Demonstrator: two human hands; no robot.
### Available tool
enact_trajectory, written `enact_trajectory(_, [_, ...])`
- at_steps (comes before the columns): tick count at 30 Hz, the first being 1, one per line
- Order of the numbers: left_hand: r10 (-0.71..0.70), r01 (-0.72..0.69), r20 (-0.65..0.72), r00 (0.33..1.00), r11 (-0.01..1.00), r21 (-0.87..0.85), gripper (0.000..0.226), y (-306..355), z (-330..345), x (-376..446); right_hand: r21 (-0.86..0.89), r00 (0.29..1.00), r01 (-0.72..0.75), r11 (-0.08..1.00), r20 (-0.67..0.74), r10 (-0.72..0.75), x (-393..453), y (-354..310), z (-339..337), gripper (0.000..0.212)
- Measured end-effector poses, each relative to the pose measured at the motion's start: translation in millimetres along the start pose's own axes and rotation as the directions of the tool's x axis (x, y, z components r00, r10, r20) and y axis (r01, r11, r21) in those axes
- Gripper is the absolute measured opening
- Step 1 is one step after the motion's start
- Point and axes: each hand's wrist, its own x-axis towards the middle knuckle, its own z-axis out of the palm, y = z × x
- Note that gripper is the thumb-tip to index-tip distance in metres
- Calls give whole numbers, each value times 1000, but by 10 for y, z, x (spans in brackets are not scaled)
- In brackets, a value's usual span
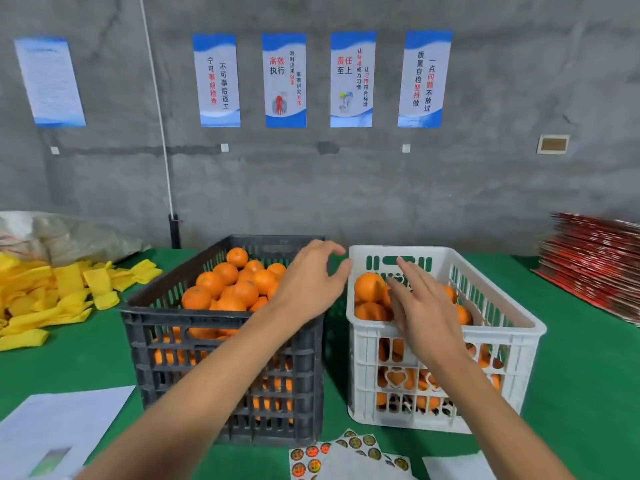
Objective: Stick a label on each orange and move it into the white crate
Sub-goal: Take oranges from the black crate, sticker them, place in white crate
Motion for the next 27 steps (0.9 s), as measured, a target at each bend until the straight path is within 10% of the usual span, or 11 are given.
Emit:
enact_trajectory(4, [-357,293,114,927,880,374,45,-842,-274,277,95,991,126,987,-68,-120,-51,-206,250,17])
enact_trajectory(11, [-716,359,448,535,673,647,79,-1825,-255,488,161,984,89,983,-168,-62,-190,-415,520,26])
enact_trajectory(19, [-634,350,343,694,712,609,52,-2008,-234,654,186,980,106,977,-186,-71,-191,-401,594,29])
enact_trajectory(23, [-306,251,105,946,899,358,53,-1597,-291,638,238,993,73,969,-104,-49,-181,-426,498,27])
enact_trajectory(27, [30,-22,-134,990,998,64,58,-882,-275,265,575,972,-233,784,143,184,-68,-509,208,41])
